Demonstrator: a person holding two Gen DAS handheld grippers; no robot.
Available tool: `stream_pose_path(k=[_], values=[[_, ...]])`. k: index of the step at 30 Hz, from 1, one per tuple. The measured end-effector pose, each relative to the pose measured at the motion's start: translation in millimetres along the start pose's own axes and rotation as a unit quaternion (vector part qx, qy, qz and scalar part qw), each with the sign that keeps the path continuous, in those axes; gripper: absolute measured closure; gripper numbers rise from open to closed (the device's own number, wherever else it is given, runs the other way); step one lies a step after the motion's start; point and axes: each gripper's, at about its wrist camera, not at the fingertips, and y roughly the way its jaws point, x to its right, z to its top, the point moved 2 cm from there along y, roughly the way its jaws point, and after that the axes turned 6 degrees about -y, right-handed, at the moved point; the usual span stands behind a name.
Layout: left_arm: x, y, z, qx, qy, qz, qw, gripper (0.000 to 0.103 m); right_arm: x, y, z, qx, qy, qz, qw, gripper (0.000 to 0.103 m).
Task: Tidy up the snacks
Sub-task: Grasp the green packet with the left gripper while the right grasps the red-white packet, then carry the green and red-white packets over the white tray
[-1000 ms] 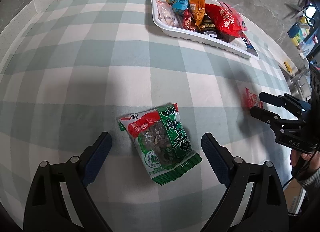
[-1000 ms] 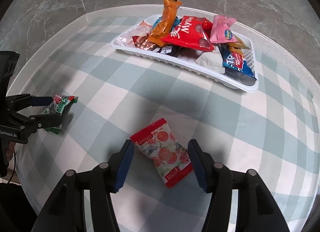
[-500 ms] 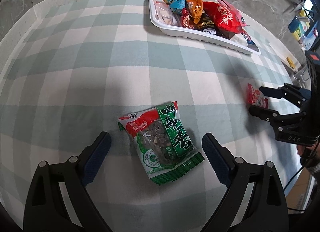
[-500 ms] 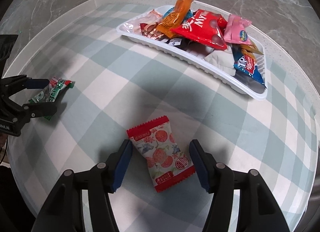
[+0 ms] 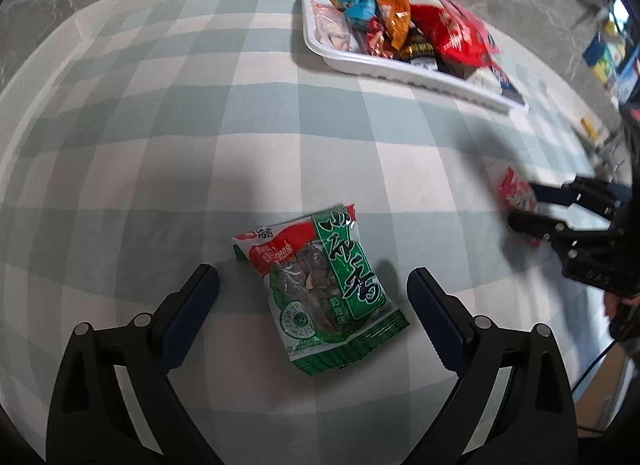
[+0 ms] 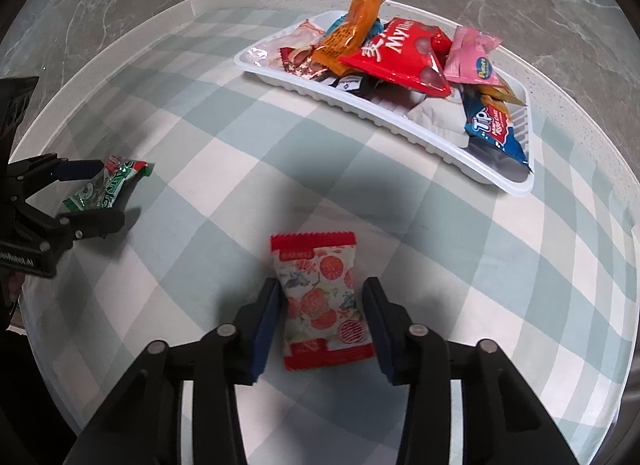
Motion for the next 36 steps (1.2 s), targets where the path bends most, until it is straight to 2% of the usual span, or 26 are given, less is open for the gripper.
stream_pose_path(k=[2, 4, 5, 6, 8, 16, 28, 36], values=[[-4.4, -1.8, 1.6, 0.001, -0.014, -0.013, 0.9998, 0.009, -0.3, -0.6, -0.7, 0.002, 0.002, 0.001, 1.000, 0.060], [-3.8, -2.5, 1.9, 0.000, -0.003, -0.002, 1.0000, 0.016, -0.8, -0.8, -0.8, 0.003, 0.003, 0.000, 1.000, 0.060], [-3.1, -3.9, 1.1, 0.007, 0.007, 0.018, 0.9998, 0.031, -1.0, -0.6, -0.6, 0.004, 0.003, -0.001, 1.000, 0.060], [-3.8, -5.6, 0.0, 0.014, 0.014, 0.033, 0.9993, 0.051, -0.9, -0.4, -0.6, 0.004, 0.003, -0.001, 1.000, 0.061], [-9.3, -8.6, -0.3, 0.025, 0.012, 0.052, 0.9983, 0.068, -0.4, -0.1, -0.2, 0.005, 0.005, -0.002, 1.000, 0.063], [-25.9, -15.1, 3.0, 0.020, -0.002, 0.007, 0.9998, 0.077, 3.7, -1.6, -1.1, 0.014, 0.020, 0.006, 1.000, 0.068], [-1.6, -29.3, 14.3, 0.033, 0.023, -0.037, 0.9985, 0.078, 18.7, -21.3, -7.6, 0.047, 0.088, 0.054, 0.994, 0.068], [15.8, -32.3, 32.7, 0.039, 0.043, -0.055, 0.9968, 0.078, 27.0, -33.4, 0.1, 0.061, 0.105, 0.062, 0.991, 0.068]])
